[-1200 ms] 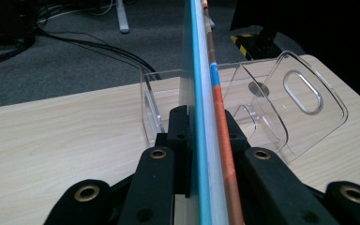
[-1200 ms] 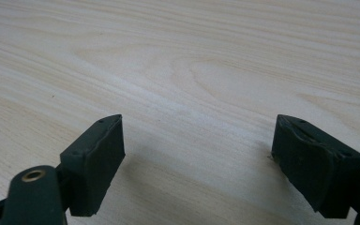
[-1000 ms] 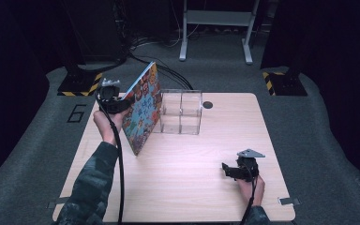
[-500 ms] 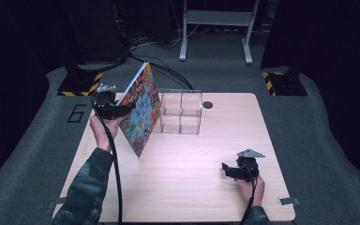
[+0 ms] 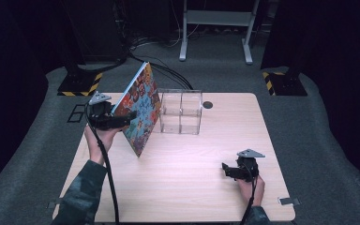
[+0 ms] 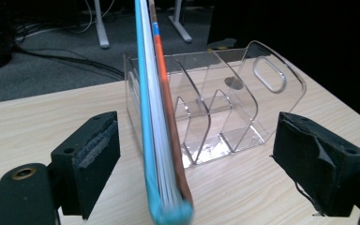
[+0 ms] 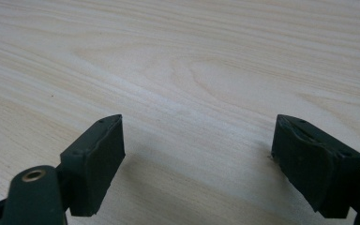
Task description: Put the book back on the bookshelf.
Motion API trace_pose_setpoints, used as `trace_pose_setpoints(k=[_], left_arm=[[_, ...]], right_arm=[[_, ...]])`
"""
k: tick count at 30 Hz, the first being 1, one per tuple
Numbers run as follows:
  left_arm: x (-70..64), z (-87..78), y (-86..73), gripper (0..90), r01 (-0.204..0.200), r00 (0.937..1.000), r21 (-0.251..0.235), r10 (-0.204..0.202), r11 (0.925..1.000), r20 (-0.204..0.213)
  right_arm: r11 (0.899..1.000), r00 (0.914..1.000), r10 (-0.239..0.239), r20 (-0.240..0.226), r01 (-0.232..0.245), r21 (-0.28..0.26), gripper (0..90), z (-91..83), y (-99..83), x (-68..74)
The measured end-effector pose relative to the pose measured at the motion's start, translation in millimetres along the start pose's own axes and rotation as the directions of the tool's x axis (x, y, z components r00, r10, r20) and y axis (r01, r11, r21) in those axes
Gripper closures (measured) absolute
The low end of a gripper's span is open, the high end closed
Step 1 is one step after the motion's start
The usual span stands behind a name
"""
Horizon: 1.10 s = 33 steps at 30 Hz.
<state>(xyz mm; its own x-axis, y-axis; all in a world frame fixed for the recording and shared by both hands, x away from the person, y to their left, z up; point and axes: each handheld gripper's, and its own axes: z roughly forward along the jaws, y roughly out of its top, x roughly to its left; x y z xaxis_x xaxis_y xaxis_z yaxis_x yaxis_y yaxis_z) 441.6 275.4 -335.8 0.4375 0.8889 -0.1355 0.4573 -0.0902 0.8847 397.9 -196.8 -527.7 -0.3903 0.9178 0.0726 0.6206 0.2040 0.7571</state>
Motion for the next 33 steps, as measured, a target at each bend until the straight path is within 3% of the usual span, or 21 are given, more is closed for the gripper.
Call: trace_pose_setpoints(k=[9, 17, 23, 25, 30, 33], left_arm=[[1.7, -11.9, -32.4, 16.2, -0.005, 1.0000, -0.038, 0.005, 0.9993, -0.005], [11.4, -10.8, -65.0, 15.6, 0.032, 0.9994, -0.009, -0.033, 0.9994, -0.010], [14.2, 3.2, -89.0, 16.4, 0.055, 0.9985, 0.038, -0.055, 0.9978, 0.003], [14.9, 12.3, -99.0, 18.3, 0.079, 0.9968, 0.055, -0.079, 0.9954, 0.010], [17.8, 34.4, -119.9, 30.3, 0.115, 0.9923, 0.133, -0.120, 0.9844, 0.030], [20.1, 46.6, -129.4, 38.6, 0.142, 0.9863, 0.155, -0.153, 0.9776, 0.061]], right_arm=[[1.000, 1.0000, 0.003, 0.002, -0.003, 0.002, 17.1, -0.1, 0.0, 0.5], [1.000, 1.0000, -0.002, 0.004, 0.002, 0.002, 17.2, 0.1, 0.2, 0.3], [1.000, 1.0000, -0.004, 0.006, 0.004, 0.002, 17.3, 0.2, 0.1, 0.4], [1.000, 1.0000, -0.005, 0.006, 0.005, 0.002, 17.3, 0.2, 0.1, 0.5], [1.000, 0.9999, -0.011, 0.007, 0.011, 0.003, 17.3, 0.3, 0.3, 0.4], [1.000, 0.9999, -0.011, 0.007, 0.011, 0.003, 17.3, 0.3, 0.3, 0.4]])
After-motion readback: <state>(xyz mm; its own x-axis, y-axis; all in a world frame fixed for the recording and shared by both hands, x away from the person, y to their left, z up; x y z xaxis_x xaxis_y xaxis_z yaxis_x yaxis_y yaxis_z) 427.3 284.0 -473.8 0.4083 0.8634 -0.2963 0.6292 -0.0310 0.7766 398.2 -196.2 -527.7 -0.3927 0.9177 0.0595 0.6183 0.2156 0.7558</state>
